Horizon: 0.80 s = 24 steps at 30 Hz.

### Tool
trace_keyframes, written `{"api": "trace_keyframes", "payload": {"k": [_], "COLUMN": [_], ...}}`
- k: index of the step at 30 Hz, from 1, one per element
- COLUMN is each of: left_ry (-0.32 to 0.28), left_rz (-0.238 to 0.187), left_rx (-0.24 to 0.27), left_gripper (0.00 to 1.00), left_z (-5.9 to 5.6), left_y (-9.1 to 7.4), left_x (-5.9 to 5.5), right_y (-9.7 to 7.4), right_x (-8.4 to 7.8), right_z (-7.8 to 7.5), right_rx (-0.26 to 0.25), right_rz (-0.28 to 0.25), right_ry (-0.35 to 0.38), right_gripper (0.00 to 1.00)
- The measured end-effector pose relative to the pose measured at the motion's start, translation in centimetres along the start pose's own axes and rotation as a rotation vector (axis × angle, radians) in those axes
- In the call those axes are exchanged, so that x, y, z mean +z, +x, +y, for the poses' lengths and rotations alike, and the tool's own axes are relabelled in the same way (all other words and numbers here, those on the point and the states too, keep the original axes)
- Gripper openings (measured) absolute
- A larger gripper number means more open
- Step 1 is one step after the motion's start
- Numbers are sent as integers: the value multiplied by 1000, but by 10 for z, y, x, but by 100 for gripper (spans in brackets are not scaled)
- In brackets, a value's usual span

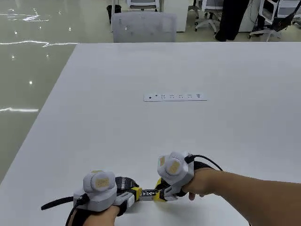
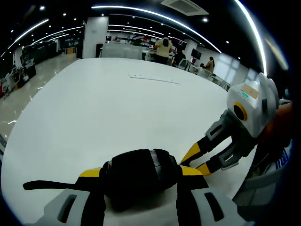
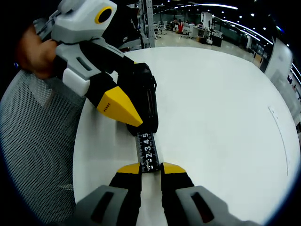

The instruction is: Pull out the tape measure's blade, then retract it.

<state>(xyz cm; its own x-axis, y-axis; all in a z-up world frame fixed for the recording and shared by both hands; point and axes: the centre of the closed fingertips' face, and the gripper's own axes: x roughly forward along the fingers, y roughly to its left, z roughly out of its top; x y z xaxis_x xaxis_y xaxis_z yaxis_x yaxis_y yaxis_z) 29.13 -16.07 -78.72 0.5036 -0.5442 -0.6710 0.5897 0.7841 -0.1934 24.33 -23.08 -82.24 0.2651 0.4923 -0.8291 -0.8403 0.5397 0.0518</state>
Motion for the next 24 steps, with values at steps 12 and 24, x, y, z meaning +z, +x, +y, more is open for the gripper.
{"api": "trace_keyframes", "payload": {"k": [12,24], "left_ry": [-3,-5], "left_rz": [5,3], "left_rx": [-5,-3], "left_gripper": [57,57], "left_z": [-1,0], "left_y": [0,1], "left_x": [0,1], "right_y": [5,11], "right_x": [10,19], "right_z": [2,2], "right_rx": [8,13], "right_rz": [-22,-38], "right_ry": [7,5], "right_gripper": [14,14]}}
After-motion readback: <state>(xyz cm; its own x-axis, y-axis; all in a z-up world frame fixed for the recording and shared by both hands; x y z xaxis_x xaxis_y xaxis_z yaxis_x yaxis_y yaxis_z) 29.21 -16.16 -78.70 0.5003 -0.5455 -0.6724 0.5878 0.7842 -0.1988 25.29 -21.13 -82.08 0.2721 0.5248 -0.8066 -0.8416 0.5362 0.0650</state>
